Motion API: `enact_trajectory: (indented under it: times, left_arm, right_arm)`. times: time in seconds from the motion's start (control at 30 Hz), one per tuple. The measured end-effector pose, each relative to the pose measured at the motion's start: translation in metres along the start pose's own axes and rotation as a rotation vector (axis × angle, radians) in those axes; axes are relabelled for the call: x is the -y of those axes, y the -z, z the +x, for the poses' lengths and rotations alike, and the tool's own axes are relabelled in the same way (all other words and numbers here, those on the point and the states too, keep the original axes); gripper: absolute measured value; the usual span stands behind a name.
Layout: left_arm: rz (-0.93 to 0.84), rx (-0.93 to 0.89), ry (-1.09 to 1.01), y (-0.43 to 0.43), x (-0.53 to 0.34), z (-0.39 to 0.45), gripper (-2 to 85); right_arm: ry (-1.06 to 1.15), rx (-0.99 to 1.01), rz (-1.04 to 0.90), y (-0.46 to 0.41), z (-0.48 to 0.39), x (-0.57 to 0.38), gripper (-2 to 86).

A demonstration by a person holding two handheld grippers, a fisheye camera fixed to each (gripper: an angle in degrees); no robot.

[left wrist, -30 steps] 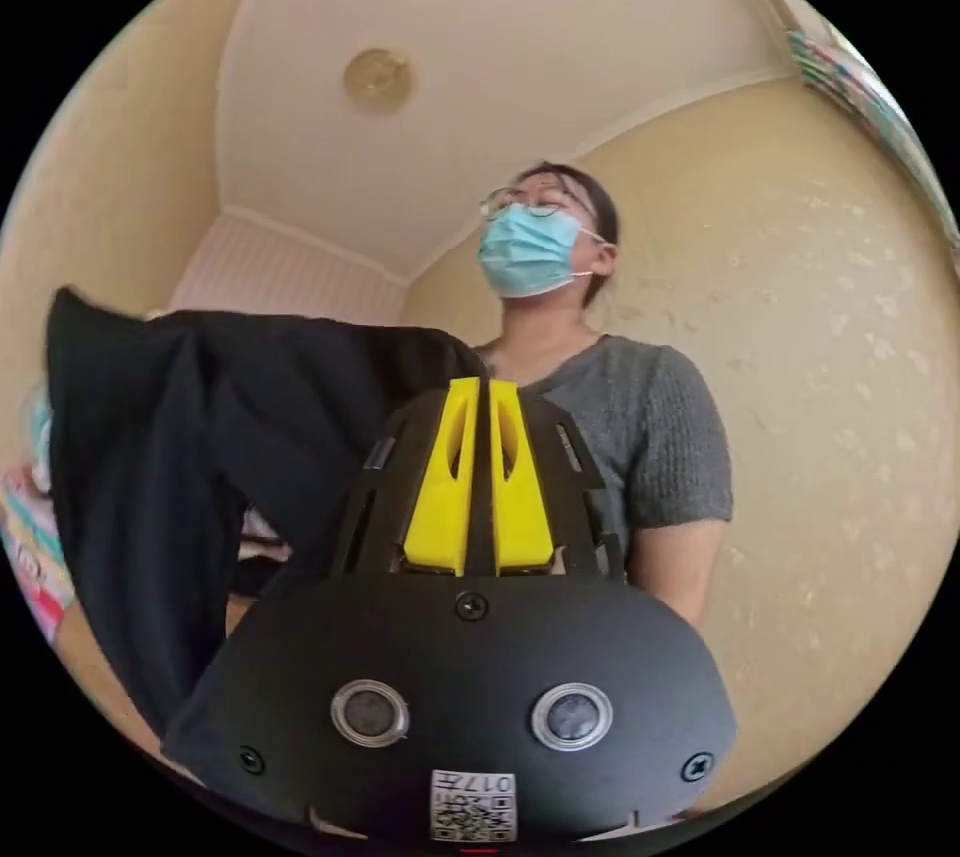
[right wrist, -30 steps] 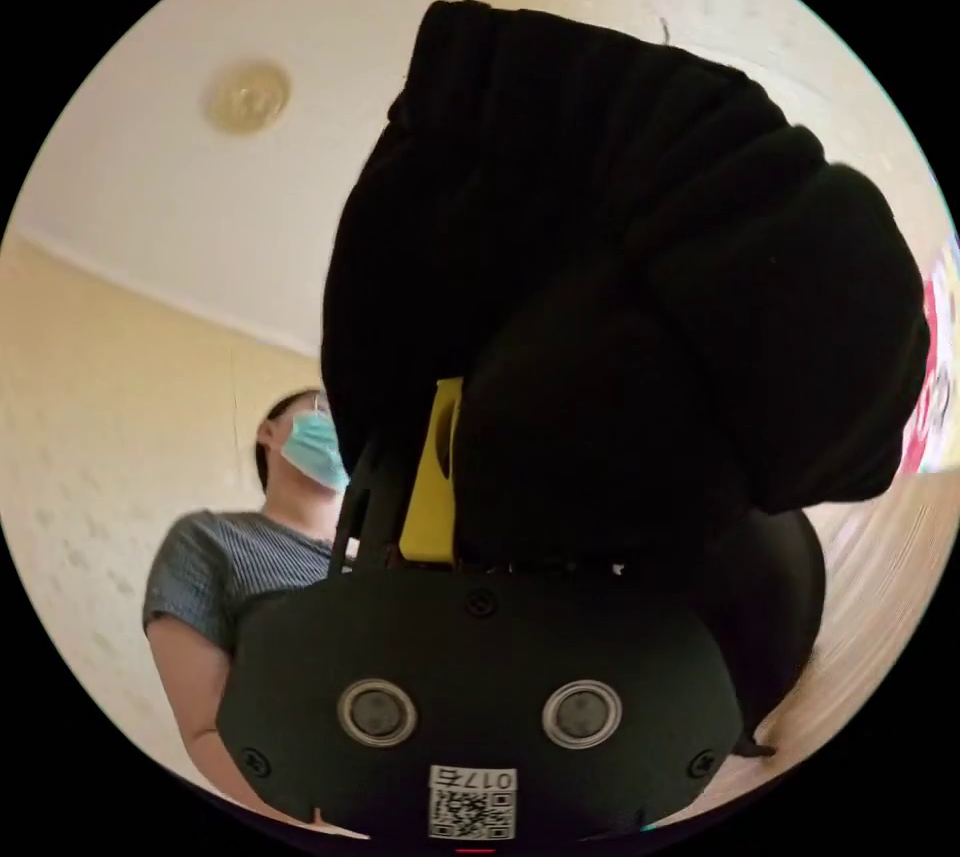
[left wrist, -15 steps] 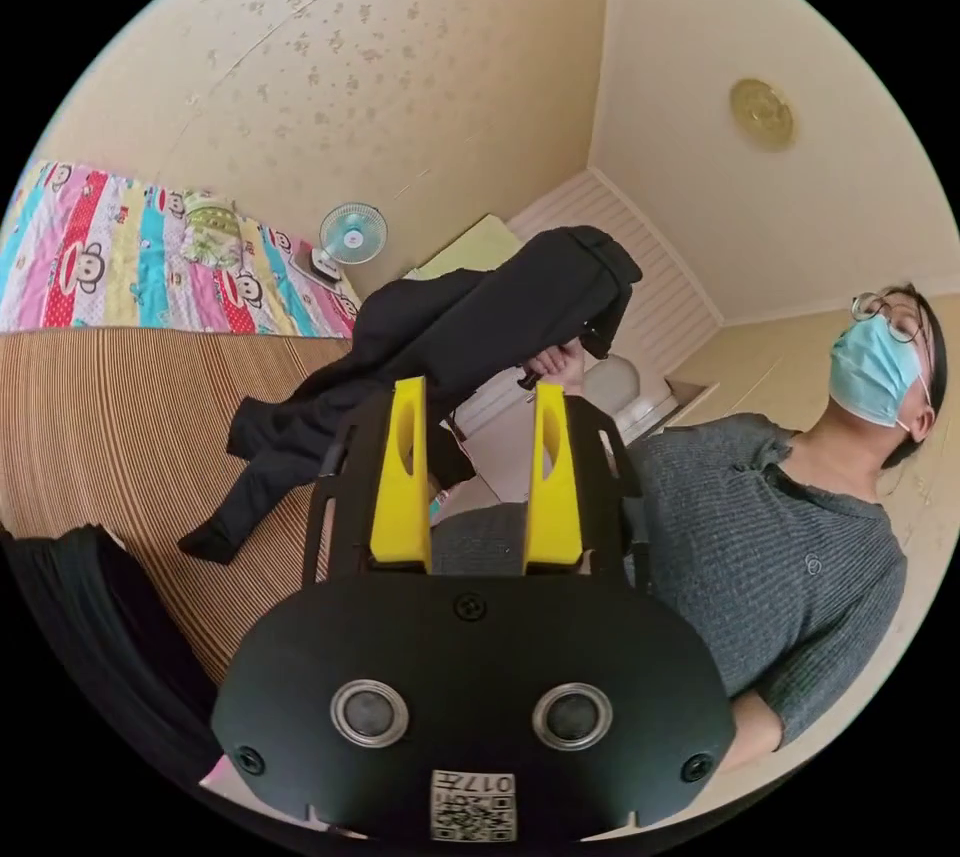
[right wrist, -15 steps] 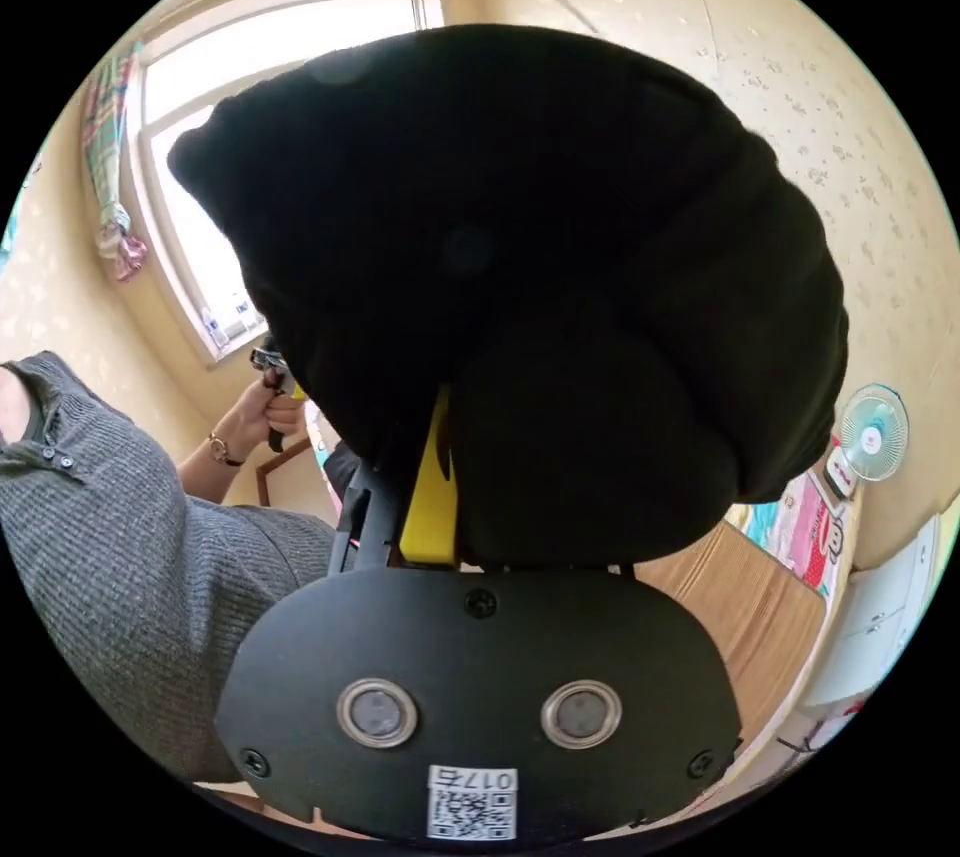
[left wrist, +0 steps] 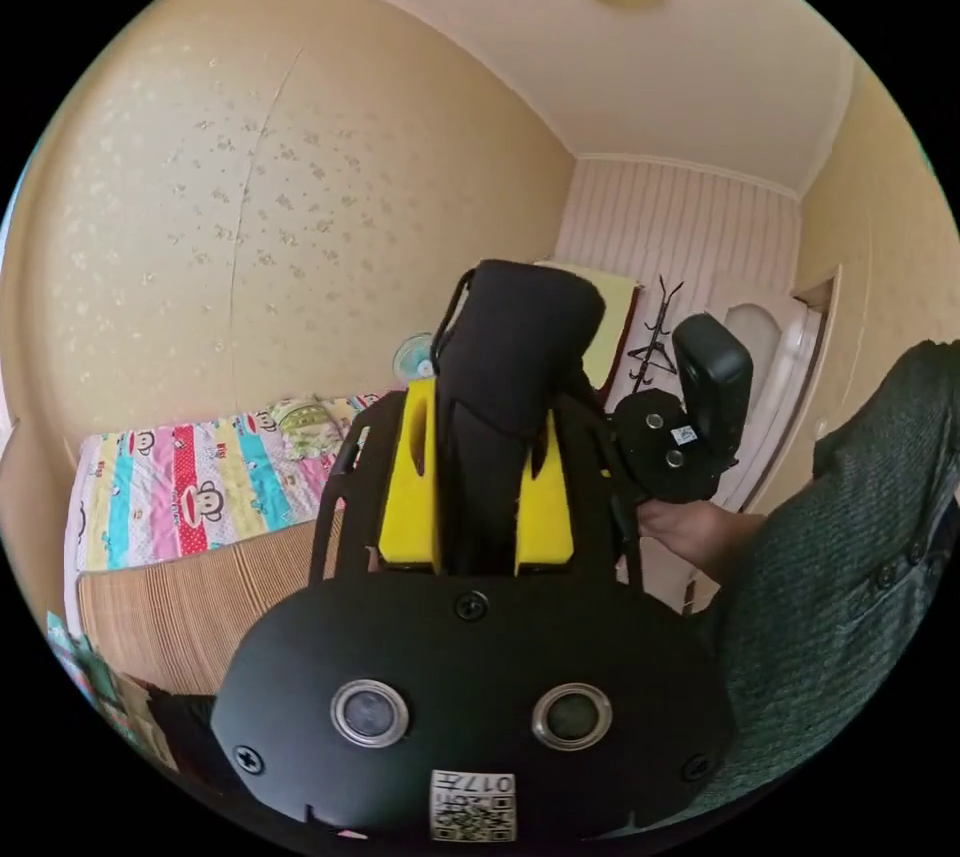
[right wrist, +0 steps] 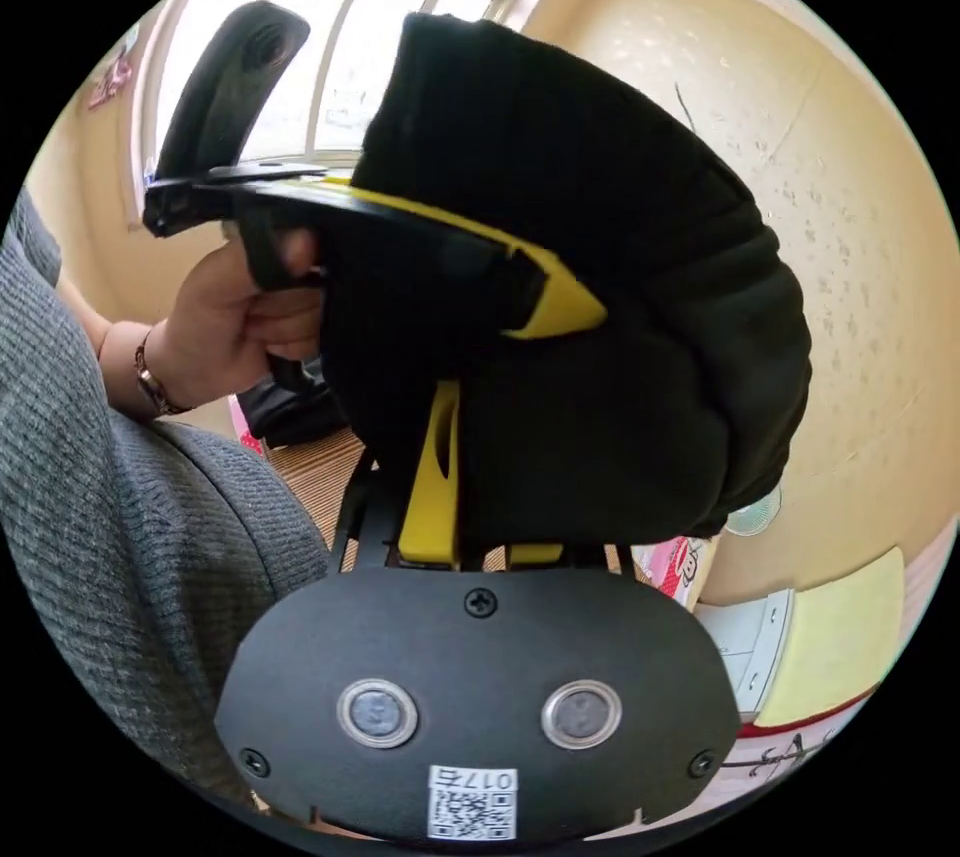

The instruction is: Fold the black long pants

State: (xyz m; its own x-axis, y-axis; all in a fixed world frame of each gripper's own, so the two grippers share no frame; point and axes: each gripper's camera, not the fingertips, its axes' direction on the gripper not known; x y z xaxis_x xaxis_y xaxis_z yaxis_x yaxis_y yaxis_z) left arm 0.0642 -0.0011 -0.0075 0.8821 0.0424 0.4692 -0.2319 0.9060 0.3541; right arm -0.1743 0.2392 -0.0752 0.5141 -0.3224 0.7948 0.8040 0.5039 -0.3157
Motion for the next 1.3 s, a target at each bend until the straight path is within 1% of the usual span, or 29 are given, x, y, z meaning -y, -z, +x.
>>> enact_trajectory:
  times: [0.03,0.1,0.23,0.3,0.37,0.5,0.57,0.6,0.67,0.7,0.77,0.83,0.87,0.93,1.0,1.07,1.13,1.2,1.27,1.3]
  left_arm:
    - [0.012,-0.048,-0.003,0.001,0.001,-0.009,5.7]
    - [0.025,-0.073,-0.022,0.003,0.002,-0.016,5.1]
    - [0.057,-0.007,-0.168,0.015,0.014,-0.008,4.5]
    - [0.051,0.038,-0.129,0.016,0.022,-0.012,4.5]
    - [0.055,0.043,-0.073,0.016,0.026,-0.02,4.5]
    - [0.096,0.042,-0.114,0.024,0.024,-0.025,4.5]
    - [0.129,0.042,-0.107,0.034,0.025,-0.028,4.4]
    - [0.152,0.044,-0.088,0.039,0.026,-0.028,4.4]
    - [0.163,0.055,-0.079,0.04,0.027,-0.021,4.4]
    - [0.144,0.061,-0.099,0.035,0.028,-0.013,4.3]
    - [0.084,0.044,-0.146,0.02,0.029,0.002,4.3]
    - [0.011,-0.018,-0.192,-0.005,0.021,0.023,4.4]
    - [-0.003,-0.039,-0.201,-0.011,0.018,0.028,4.4]
    - [-0.065,-0.111,-0.262,-0.03,0.008,0.053,4.4]
    - [-0.121,-0.138,-0.322,-0.045,0.002,0.076,4.4]
    - [-0.132,-0.105,-0.32,-0.053,-0.006,0.094,4.4]
    - [-0.137,-0.13,-0.275,-0.057,-0.01,0.094,4.4]
    - [-0.148,-0.187,-0.216,-0.059,-0.012,0.084,4.5]
    - [-0.148,-0.221,-0.174,-0.057,-0.013,0.075,4.5]
    - [-0.142,-0.235,-0.173,-0.053,-0.013,0.073,4.6]
  right_arm:
    - [-0.018,0.033,0.009,-0.001,0.005,-0.003,3.7]
    - [-0.069,0.093,0.048,0.001,0.018,-0.012,5.2]
    - [-0.046,0.203,0.182,0.012,0.04,-0.045,8.1]
    - [-0.069,0.226,0.199,0.01,0.05,-0.06,8.0]
    - [-0.164,0.275,0.199,0.004,0.066,-0.076,7.9]
    - [-0.301,0.339,0.232,-0.011,0.093,-0.102,10.4]
    - [-0.422,0.381,0.213,-0.024,0.121,-0.118,12.3]
    - [-0.439,0.4,0.215,-0.026,0.128,-0.122,12.7]
    - [-0.443,0.541,0.292,-0.023,0.146,-0.134,14.4]
    - [-0.436,0.59,0.324,-0.021,0.15,-0.136,14.7]
    - [-0.413,0.788,0.45,-0.015,0.163,-0.141,16.8]
    - [-0.438,0.907,0.508,-0.018,0.175,-0.141,18.7]
    - [-0.476,0.943,0.506,-0.023,0.183,-0.141,20.8]
    - [-0.549,0.944,0.507,-0.033,0.199,-0.146,22.9]
    - [-0.599,0.998,0.537,-0.042,0.216,-0.155,24.2]
    - [-0.582,1.114,0.595,-0.051,0.231,-0.16,26.3]
    - [-0.515,1.142,0.625,-0.055,0.238,-0.164,26.9]
    - [-0.428,1.186,0.663,-0.057,0.245,-0.168,25.9]
    - [-0.333,1.268,0.719,-0.058,0.251,-0.172,21.7]
    - [-0.315,1.277,0.736,-0.058,0.252,-0.173,20.5]
